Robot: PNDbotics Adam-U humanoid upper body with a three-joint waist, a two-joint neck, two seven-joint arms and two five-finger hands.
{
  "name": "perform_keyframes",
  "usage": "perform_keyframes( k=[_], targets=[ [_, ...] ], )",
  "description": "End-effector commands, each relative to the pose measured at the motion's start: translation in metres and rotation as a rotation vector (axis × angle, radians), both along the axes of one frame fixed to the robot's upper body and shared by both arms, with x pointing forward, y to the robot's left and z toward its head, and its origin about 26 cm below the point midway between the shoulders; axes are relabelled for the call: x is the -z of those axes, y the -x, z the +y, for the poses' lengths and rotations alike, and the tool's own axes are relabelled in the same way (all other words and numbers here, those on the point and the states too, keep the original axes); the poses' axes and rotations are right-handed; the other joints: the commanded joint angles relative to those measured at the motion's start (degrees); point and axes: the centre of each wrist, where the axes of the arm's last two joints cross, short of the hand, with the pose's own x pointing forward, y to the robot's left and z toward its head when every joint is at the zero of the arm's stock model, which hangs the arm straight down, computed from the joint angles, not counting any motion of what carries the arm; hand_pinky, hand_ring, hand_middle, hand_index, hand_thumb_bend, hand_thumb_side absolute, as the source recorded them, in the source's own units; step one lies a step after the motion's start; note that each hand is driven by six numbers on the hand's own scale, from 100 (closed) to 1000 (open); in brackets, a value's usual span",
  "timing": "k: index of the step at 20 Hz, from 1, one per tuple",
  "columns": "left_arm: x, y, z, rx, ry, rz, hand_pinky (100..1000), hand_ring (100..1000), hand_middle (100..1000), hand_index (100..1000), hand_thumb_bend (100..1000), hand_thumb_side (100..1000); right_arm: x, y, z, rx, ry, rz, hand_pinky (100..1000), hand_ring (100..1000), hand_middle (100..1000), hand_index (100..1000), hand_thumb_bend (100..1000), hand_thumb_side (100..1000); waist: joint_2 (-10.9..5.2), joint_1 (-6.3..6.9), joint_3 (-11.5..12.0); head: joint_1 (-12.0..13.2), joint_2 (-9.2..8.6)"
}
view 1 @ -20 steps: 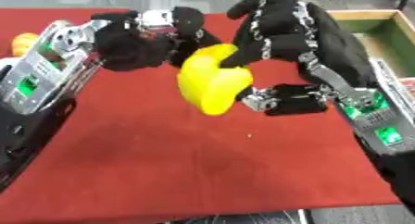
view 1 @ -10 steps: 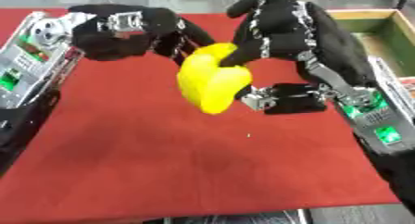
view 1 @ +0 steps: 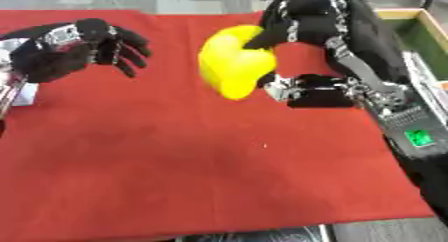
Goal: Pick up the objects with one hand, pass them to the other hand, and then place them into the box on the other side of the table.
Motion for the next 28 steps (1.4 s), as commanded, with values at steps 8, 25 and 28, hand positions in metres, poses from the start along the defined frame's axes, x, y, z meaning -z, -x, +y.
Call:
perform_keyframes(
  k=[8,25,28],
  targets=[
    [0.04,0.013,0.035,-0.197,0.308,0.017,736,779,765,877,322,932,0.004,-0.031,-0.087,0.338,-0.068,0.08,722,474,424,351,100,100,0.55,0.25,2.2,-2.6,-0.13],
    [0.035,0.078,0.036,-0.383,0.459,-0.041,735,773,757,876,315,922,-0.04,-0.055,-0.273,1.144,-0.259,0.329,728,457,413,375,100,252,1.3,0.69,4.7,-4.7,-0.13],
    [0.035,0.079,0.034,-0.378,0.462,-0.04,735,773,757,876,316,921,-0.035,-0.063,-0.283,1.244,-0.26,0.389,727,453,410,380,100,249,1.3,0.62,4.9,-4.6,-0.13]
  ],
)
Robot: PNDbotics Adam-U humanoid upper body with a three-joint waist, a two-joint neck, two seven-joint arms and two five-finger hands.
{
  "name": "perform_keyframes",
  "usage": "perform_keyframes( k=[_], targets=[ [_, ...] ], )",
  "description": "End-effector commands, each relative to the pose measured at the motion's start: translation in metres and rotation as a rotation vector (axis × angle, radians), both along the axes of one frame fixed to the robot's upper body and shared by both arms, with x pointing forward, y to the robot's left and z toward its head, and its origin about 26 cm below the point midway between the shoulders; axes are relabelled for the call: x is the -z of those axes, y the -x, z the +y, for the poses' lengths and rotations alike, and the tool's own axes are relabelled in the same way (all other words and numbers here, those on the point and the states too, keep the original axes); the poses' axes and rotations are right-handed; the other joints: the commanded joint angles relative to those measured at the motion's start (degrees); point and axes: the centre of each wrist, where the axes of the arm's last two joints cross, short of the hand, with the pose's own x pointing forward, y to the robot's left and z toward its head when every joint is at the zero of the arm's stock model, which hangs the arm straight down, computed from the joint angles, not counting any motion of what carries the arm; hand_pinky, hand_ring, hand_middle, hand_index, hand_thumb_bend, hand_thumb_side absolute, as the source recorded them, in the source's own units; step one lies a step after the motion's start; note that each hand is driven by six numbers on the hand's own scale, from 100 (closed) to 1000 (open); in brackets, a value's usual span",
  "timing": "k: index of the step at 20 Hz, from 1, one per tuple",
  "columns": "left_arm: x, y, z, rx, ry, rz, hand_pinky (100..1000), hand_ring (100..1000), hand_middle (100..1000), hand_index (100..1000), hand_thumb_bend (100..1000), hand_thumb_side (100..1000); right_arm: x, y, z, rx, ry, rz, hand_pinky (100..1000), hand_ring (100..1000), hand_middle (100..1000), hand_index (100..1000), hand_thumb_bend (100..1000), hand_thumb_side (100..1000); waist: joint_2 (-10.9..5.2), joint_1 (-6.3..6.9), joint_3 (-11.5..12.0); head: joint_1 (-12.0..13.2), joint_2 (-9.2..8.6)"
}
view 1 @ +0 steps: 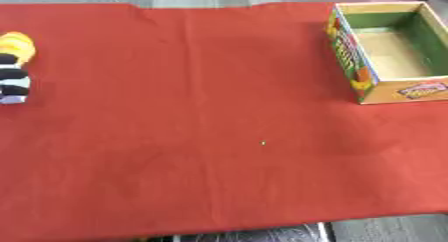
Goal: Pick up the objects with one hand, pass them to the other hand, and then place them into the box on the other side of the table.
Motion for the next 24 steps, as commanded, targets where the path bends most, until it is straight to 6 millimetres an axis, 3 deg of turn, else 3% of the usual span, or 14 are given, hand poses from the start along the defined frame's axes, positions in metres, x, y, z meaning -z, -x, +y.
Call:
perform_keyframes(
  k=[1,9,16,20,21,24],
  targets=[
    [-0.01,0.003,0.0,-0.002,-0.015,-0.028,735,773,757,876,316,922,-0.008,-0.002,-0.018,0.118,-0.001,0.029,728,453,409,382,100,247,-0.05,0.57,0.2,0.0,-0.14],
    [-0.01,0.004,-0.003,0.016,-0.012,-0.027,736,773,757,877,315,919,0.025,-0.025,-0.028,0.281,-0.057,0.103,726,457,414,397,100,227,0.03,0.3,0.6,-0.2,-0.14],
    [-0.009,0.004,-0.004,0.02,-0.004,-0.023,736,773,757,878,317,919,0.058,-0.032,-0.048,0.31,-0.065,0.129,727,461,420,458,100,220,0.05,0.23,0.8,-0.1,-0.14],
    [-0.008,0.004,-0.005,0.024,0.001,-0.018,736,773,757,879,319,920,0.077,-0.032,-0.059,0.306,-0.069,0.156,735,481,448,552,100,211,0.05,0.18,0.8,0.0,-0.14],
    [-0.008,0.004,-0.005,0.025,0.002,-0.017,736,773,757,879,318,921,0.082,-0.031,-0.062,0.303,-0.066,0.175,748,510,480,647,100,202,0.06,0.16,0.9,0.0,-0.14],
    [-0.008,0.004,-0.005,0.027,0.004,-0.018,736,774,757,880,321,918,0.094,-0.029,-0.071,0.301,-0.061,0.245,761,541,512,735,100,198,0.07,0.16,0.9,0.1,-0.14]
  ],
)
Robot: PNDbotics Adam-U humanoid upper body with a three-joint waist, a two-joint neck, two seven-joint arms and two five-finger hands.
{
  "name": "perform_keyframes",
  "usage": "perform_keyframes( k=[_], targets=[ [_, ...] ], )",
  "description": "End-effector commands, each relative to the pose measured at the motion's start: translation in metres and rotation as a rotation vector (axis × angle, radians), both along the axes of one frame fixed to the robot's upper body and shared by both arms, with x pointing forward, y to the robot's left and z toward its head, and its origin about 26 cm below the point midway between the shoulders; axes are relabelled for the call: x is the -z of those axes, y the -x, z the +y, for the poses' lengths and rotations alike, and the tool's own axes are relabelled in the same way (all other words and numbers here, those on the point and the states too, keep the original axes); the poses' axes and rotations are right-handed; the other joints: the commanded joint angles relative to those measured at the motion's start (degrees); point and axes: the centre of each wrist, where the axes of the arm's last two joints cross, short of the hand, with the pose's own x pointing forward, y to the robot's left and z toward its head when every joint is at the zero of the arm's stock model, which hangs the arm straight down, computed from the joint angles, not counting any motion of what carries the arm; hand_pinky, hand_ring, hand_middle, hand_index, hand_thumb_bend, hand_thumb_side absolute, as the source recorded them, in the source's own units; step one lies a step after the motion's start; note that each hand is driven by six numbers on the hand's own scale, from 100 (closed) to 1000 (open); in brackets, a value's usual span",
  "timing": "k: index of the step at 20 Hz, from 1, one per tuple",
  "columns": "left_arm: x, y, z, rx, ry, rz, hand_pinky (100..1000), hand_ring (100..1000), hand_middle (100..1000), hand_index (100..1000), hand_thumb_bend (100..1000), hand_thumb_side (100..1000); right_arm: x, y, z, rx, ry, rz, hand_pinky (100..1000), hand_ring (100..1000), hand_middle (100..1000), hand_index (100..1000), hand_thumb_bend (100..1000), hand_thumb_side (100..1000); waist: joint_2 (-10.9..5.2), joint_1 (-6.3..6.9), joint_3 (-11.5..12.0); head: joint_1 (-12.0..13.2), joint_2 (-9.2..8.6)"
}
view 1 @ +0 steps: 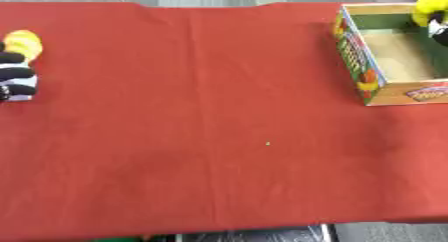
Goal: Pick up the objects with one hand, pass them to the other hand, and then place them into the box on the other side of the table.
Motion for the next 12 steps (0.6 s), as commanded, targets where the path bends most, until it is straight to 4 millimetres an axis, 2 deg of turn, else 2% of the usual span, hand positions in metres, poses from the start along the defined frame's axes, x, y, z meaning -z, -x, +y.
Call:
perform_keyframes(
  k=[1,5,12],
  targets=[
    [-0.008,0.002,0.001,0.002,-0.009,-0.025,736,774,757,880,322,916,-0.008,0.005,-0.018,0.013,0.025,0.035,766,557,529,772,100,198,0.05,0.16,0.0,0.1,-0.14],
    [-0.008,0.002,0.001,0.002,-0.005,-0.023,736,774,757,880,328,913,-0.001,0.009,-0.025,0.04,0.003,0.104,773,571,550,862,100,200,0.06,0.1,0.1,0.3,-0.14],
    [-0.007,0.002,0.001,0.004,-0.004,-0.018,736,774,757,881,333,913,0.002,0.013,-0.03,0.034,-0.103,0.118,782,568,552,921,100,198,0.06,0.02,0.0,0.5,-0.14]
  ],
)
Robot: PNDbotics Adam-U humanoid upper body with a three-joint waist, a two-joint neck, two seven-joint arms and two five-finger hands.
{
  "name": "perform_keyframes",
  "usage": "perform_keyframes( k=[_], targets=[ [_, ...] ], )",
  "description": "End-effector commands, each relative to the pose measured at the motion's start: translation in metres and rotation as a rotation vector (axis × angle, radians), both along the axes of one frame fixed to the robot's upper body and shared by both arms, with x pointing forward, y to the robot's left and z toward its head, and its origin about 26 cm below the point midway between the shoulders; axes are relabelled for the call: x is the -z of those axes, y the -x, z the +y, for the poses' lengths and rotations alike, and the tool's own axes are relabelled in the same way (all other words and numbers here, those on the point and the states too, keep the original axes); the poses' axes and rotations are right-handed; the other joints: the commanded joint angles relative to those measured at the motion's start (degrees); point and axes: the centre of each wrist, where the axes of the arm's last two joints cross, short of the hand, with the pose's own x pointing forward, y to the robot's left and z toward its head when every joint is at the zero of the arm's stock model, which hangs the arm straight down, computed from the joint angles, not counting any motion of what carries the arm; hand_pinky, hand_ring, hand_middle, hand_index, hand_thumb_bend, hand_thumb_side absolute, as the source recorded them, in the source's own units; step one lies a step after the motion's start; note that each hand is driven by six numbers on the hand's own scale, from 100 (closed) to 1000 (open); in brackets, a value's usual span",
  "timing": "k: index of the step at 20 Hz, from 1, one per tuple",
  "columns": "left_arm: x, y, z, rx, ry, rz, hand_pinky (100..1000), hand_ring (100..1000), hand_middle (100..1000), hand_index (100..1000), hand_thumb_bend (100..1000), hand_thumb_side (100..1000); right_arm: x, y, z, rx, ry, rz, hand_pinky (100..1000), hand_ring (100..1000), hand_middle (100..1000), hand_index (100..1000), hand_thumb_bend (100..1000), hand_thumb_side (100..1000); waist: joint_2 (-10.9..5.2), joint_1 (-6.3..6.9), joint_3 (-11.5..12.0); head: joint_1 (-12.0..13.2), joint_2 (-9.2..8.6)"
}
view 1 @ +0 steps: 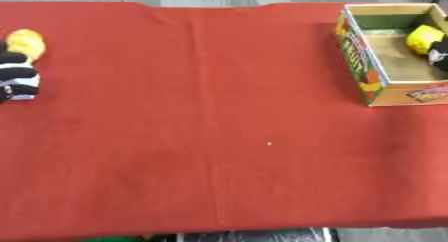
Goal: Pick up the objects with one hand, pass them to the other hand, and then place them into the box on the other side of the table.
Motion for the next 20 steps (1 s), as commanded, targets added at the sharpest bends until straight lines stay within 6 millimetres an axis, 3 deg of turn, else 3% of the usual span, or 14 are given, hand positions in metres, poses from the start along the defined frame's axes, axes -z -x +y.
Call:
perform_keyframes(
  k=[1,9,12,15,18,19,20],
  targets=[
    [-0.007,0.002,0.002,-0.002,-0.011,-0.022,736,774,757,881,333,913,-0.022,0.006,-0.015,0.016,-0.016,-0.042,783,567,552,927,100,199,0.06,0.01,-0.1,0.2,-0.14],
    [-0.017,0.0,0.005,-0.015,-0.035,-0.063,738,775,758,879,320,897,-0.047,0.008,-0.011,-0.095,-0.018,-0.177,786,556,544,946,100,253,0.11,0.08,-0.5,0.9,-0.14],
    [-0.029,-0.003,0.01,-0.04,-0.082,-0.105,738,774,757,879,285,883,-0.067,0.003,0.003,-0.19,0.013,-0.279,791,561,551,948,100,349,-0.06,0.15,-0.8,1.2,-0.14],
    [-0.043,-0.007,0.018,-0.083,-0.148,-0.154,738,774,756,880,261,872,-0.085,-0.005,0.025,-0.3,0.068,-0.379,794,578,569,950,100,350,-0.22,0.3,-1.1,1.4,-0.14],
    [-0.063,-0.012,0.03,-0.149,-0.236,-0.219,744,775,759,884,242,804,-0.096,-0.016,0.057,-0.438,0.143,-0.455,801,620,614,965,100,100,-0.52,0.67,-1.0,1.7,-0.14],
    [-0.068,-0.015,0.035,-0.175,-0.265,-0.232,745,775,760,885,242,796,-0.097,-0.019,0.069,-0.486,0.167,-0.473,802,622,616,966,100,100,-0.6,0.81,-1.0,1.8,-0.14],
    [-0.073,-0.017,0.04,-0.195,-0.297,-0.247,760,782,770,891,279,710,-0.098,-0.021,0.08,-0.534,0.189,-0.491,805,637,630,971,100,100,-0.73,1.03,-0.9,1.7,-0.14]
  ],
)
